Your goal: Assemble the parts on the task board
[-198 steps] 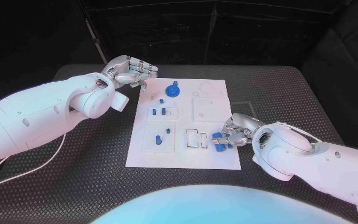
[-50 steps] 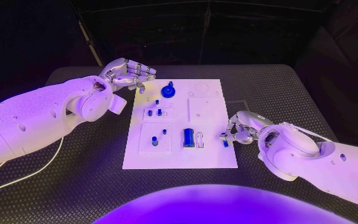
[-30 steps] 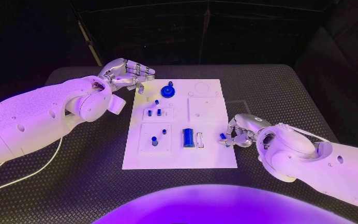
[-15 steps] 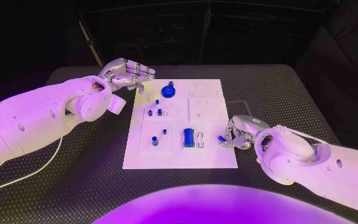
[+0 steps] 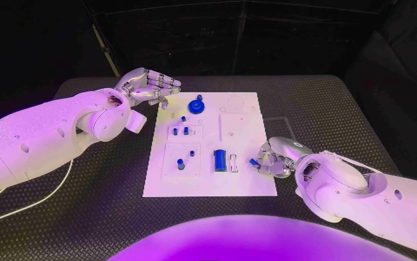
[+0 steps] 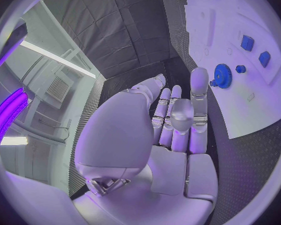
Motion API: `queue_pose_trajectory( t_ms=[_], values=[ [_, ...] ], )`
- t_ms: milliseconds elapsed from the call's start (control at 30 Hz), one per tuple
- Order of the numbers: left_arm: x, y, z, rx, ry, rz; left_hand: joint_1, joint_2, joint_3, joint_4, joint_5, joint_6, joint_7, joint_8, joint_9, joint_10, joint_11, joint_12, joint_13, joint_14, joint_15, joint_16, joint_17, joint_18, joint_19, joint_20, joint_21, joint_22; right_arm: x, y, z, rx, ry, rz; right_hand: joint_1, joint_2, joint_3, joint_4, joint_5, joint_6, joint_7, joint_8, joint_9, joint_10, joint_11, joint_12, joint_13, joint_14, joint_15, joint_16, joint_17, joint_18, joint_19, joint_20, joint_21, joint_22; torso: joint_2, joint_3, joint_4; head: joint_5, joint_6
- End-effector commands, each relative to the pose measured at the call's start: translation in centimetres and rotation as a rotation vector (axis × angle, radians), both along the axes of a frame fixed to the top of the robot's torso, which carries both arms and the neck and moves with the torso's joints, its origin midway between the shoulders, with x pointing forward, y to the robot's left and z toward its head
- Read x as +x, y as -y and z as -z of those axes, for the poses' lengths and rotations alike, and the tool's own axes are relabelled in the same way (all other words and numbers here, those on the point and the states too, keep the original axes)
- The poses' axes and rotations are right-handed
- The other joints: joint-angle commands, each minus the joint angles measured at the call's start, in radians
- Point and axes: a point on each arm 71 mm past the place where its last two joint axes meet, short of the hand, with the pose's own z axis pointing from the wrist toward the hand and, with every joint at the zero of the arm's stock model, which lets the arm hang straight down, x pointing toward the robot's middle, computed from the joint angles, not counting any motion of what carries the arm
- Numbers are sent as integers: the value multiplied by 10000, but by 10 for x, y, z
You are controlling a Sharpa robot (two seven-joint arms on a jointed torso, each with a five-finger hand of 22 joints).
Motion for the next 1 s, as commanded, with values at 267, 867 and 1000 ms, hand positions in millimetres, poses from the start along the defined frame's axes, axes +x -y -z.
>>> queue_pose_trajectory(
  t_ms=[267,867,1000],
  values=[
    [0,1,-1,-88,41,49,-72,29,-18,-49,3,-3,29,56,2,-53,16,48,6,-72,24,27,0,154,-47,5,-54,-13,2,-10,-6,2860,20,701,-275,-91,440,122,693,142,10,2,189,168,-2,86,124,803,-2,40,1389,-61,102,29,88,72,10,-19,1,27,1],
    [-1,2,-1,-96,37,76,-72,29,-18,-49,3,-3,29,56,2,-53,16,48,6,-72,24,27,0,154,-47,5,-54,-13,7,-26,13,2527,-1496,1005,-1225,-142,195,143,1099,369,-56,40,317,320,-46,260,286,841,-29,130,1584,-87,199,14,177,237,7,-14,-1,117,1],
    [-1,2,-1,-93,32,75,-72,29,-18,-49,3,-3,29,56,2,-53,16,48,6,-72,24,27,0,154,-47,5,-54,-13,8,-29,15,2481,-1534,1172,-1326,-121,136,137,966,413,-82,54,349,351,-68,290,315,847,-47,145,1613,-90,212,-2,189,256,12,-6,-12,131,1]
  ],
)
